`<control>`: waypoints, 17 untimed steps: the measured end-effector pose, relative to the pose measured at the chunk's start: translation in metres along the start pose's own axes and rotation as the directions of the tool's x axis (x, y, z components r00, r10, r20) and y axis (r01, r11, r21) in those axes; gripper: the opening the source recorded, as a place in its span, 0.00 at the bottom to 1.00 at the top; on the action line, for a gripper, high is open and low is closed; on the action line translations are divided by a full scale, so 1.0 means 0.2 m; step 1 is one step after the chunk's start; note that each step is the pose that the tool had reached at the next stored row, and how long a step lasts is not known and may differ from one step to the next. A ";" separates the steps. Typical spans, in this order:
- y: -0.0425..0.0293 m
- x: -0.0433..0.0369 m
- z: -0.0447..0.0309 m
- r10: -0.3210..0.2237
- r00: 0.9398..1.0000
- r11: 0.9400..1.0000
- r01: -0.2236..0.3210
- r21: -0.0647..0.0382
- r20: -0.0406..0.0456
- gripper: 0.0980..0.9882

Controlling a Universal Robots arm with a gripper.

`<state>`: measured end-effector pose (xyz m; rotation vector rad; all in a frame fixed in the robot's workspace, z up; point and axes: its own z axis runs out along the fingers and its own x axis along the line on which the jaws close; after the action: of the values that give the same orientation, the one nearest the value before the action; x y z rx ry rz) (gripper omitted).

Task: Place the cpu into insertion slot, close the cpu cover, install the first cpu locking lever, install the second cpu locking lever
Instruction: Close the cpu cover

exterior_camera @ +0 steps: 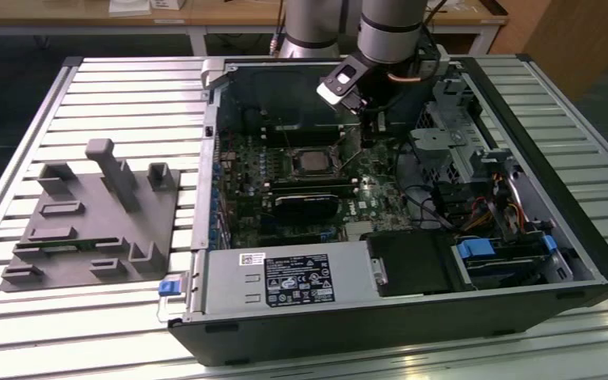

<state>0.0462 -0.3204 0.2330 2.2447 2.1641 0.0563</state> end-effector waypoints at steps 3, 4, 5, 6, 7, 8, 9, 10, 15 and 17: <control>-0.026 -0.001 -0.001 0.000 1.000 1.000 0.000 0.000 0.000 0.01; -0.037 -0.001 -0.002 0.000 1.000 1.000 0.000 0.000 0.000 0.01; -0.051 -0.002 -0.002 0.001 1.000 1.000 -0.001 0.000 0.000 0.01; -0.065 -0.002 -0.003 0.001 1.000 1.000 -0.001 0.000 0.000 0.01; -0.079 -0.003 -0.003 0.002 1.000 1.000 -0.002 0.000 0.000 0.01; -0.093 -0.003 -0.004 0.002 1.000 1.000 -0.002 0.000 0.000 0.01; -0.106 -0.004 -0.005 0.002 1.000 1.000 -0.002 0.000 0.000 0.01; -0.119 -0.004 -0.005 0.003 1.000 1.000 -0.003 0.000 0.000 0.01; -0.184 -0.007 -0.007 0.005 1.000 1.000 -0.005 0.000 0.000 0.01; -0.207 -0.008 -0.007 0.006 1.000 1.000 -0.006 0.000 0.000 0.01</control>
<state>0.0047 -0.3204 0.2328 2.2511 2.1573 0.0560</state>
